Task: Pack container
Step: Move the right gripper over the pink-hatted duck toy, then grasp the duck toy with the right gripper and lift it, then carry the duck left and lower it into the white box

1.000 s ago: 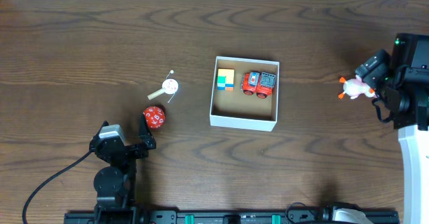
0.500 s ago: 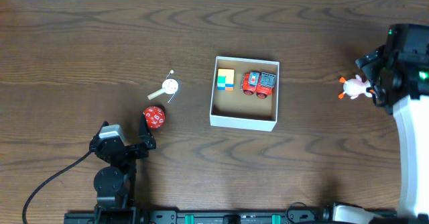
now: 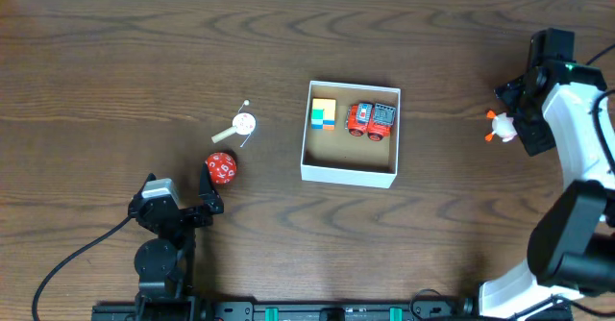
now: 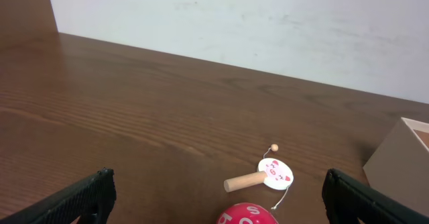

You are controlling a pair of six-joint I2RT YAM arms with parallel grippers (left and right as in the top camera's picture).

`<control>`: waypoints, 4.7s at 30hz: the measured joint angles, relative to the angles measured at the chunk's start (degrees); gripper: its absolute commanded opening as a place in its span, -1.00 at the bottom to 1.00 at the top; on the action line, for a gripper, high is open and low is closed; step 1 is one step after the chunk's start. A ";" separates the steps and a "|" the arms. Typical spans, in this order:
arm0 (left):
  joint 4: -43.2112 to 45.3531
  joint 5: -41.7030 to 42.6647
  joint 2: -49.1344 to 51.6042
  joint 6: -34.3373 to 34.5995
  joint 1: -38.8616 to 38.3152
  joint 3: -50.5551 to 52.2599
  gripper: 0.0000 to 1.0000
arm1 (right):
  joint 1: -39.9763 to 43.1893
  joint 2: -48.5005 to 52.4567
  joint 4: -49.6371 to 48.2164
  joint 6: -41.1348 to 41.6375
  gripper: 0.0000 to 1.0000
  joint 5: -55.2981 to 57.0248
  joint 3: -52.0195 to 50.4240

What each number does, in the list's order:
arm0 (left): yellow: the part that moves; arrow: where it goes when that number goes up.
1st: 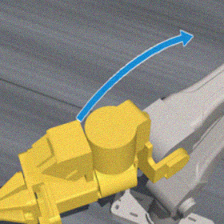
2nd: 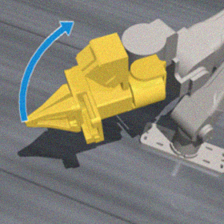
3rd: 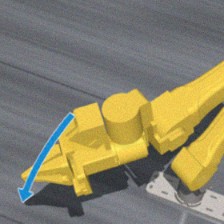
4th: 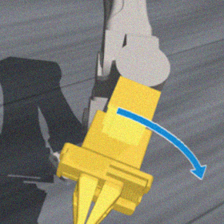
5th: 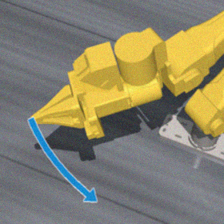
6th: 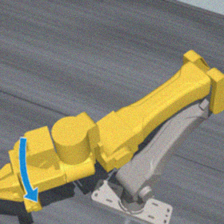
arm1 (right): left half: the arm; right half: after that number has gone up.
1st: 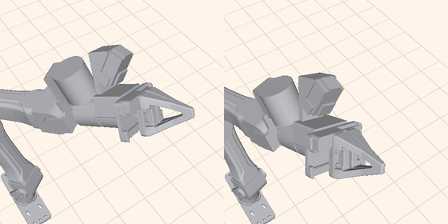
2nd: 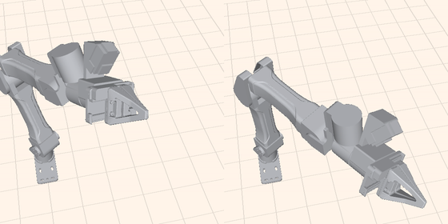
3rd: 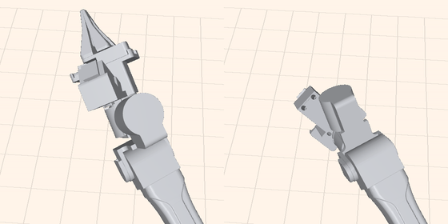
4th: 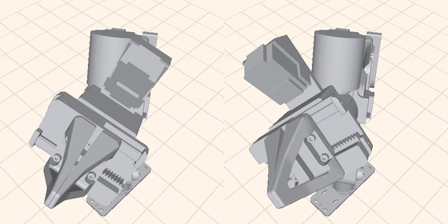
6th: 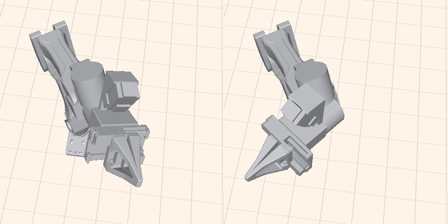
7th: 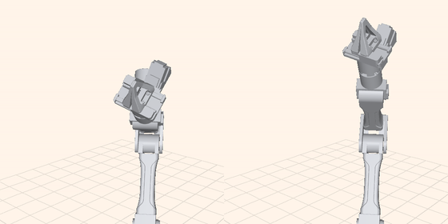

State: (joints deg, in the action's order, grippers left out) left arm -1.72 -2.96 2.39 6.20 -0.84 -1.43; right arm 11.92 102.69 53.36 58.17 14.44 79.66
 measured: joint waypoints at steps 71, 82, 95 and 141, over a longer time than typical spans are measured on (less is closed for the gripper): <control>0.00 0.00 0.02 0.00 0.00 0.00 0.96 | -20.74 -18.78 -10.43 -43.21 -0.82 -1.01 -0.39; 0.00 0.00 0.02 0.00 0.00 0.00 0.96 | -40.81 -22.88 -3.15 -47.89 -0.97 -4.98 -0.42; 0.00 0.00 0.02 0.00 0.00 0.00 0.96 | -47.15 -18.88 5.40 -68.26 -0.98 -8.96 -0.44; 0.00 0.00 0.02 0.00 0.00 0.00 0.96 | -46.71 -0.74 8.55 -93.68 -0.21 -8.50 -0.61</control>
State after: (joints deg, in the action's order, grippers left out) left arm -1.72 -2.96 2.42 6.20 -0.84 -1.43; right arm -34.79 101.95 61.91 -35.51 5.93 79.05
